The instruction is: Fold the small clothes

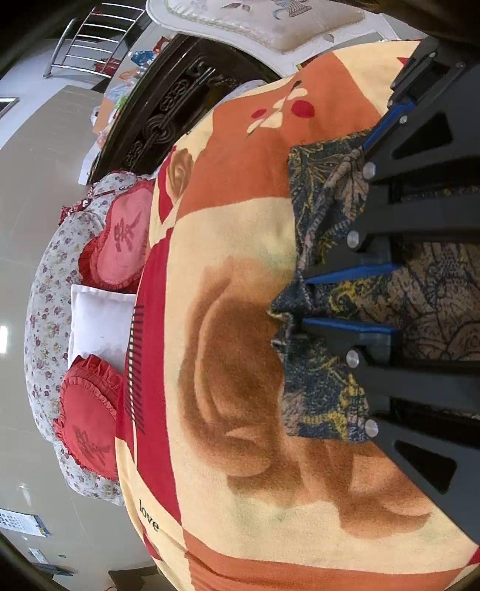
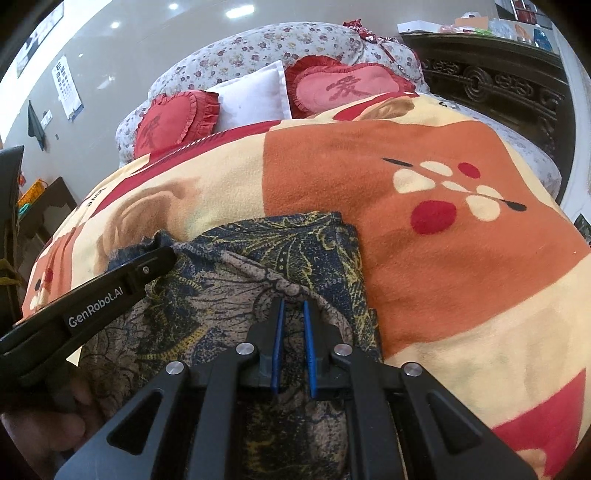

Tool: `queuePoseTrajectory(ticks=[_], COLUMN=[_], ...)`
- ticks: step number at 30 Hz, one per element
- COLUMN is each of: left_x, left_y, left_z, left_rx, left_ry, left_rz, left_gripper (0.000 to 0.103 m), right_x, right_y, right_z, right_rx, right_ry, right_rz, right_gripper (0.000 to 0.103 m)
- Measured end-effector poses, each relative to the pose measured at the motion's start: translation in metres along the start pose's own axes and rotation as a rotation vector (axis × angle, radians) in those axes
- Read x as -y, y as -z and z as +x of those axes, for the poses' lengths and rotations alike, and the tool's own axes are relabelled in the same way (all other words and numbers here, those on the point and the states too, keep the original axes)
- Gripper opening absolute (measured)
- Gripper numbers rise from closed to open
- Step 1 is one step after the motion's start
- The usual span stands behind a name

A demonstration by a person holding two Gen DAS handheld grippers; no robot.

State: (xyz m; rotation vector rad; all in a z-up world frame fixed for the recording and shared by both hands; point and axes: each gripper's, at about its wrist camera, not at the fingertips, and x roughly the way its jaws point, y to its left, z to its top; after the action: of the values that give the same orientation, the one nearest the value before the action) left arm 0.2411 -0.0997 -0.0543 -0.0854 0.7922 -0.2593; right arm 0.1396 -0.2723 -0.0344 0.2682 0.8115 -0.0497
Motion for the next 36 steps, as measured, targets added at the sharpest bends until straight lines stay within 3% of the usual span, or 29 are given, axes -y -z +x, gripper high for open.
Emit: queuePoseTrajectory(ticks=[11, 14, 17, 19, 20, 21, 26, 29, 31, 36], left_x=[0.000, -0.005, -0.022, -0.041, -0.052, -0.064, -0.093, -0.089, -0.082, -0.082], left_y=[0.000, -0.012, -0.027, -0.028, -0.025, -0.020, 0.026, 0.051, 0.056, 0.046], left_z=[-0.001, -0.008, -0.037, -0.071, -0.084, -0.093, -0.084, -0.064, -0.063, -0.050], left_rx=[-0.005, -0.055, -0.079, -0.004, 0.024, 0.028, -0.132, -0.250, -0.225, -0.255], left_ry=[0.014, 0.072, 0.154, 0.116, 0.107, 0.112, 0.222, 0.338, 0.362, 0.530], left_rz=[-0.012, -0.020, -0.009, 0.024, 0.028, 0.025, -0.034, -0.074, -0.075, -0.204], left_gripper=[0.021, 0.023, 0.047, 0.085, 0.089, 0.090, 0.089, 0.089, 0.089, 0.089], right_x=[0.001, 0.001, 0.003, 0.005, 0.006, 0.008, 0.023, 0.045, 0.063, 0.111], right_y=[0.000, 0.000, -0.001, -0.001, -0.002, -0.002, -0.020, -0.022, -0.017, 0.008], right_z=[0.001, 0.001, 0.001, 0.001, 0.000, 0.000, -0.016, -0.045, -0.058, -0.066], right_rx=[-0.002, -0.003, 0.001, -0.001, -0.004, -0.008, -0.104, -0.061, -0.046, -0.081], right_ry=[-0.010, -0.013, -0.019, -0.029, -0.037, -0.045, -0.122, -0.160, -0.191, -0.317], right_rz=[0.009, 0.012, 0.017, 0.026, 0.034, 0.042, 0.066, 0.075, 0.101, 0.254], right_gripper=[0.013, 0.013, 0.013, 0.013, 0.013, 0.013, 0.014, 0.029, 0.045, 0.052])
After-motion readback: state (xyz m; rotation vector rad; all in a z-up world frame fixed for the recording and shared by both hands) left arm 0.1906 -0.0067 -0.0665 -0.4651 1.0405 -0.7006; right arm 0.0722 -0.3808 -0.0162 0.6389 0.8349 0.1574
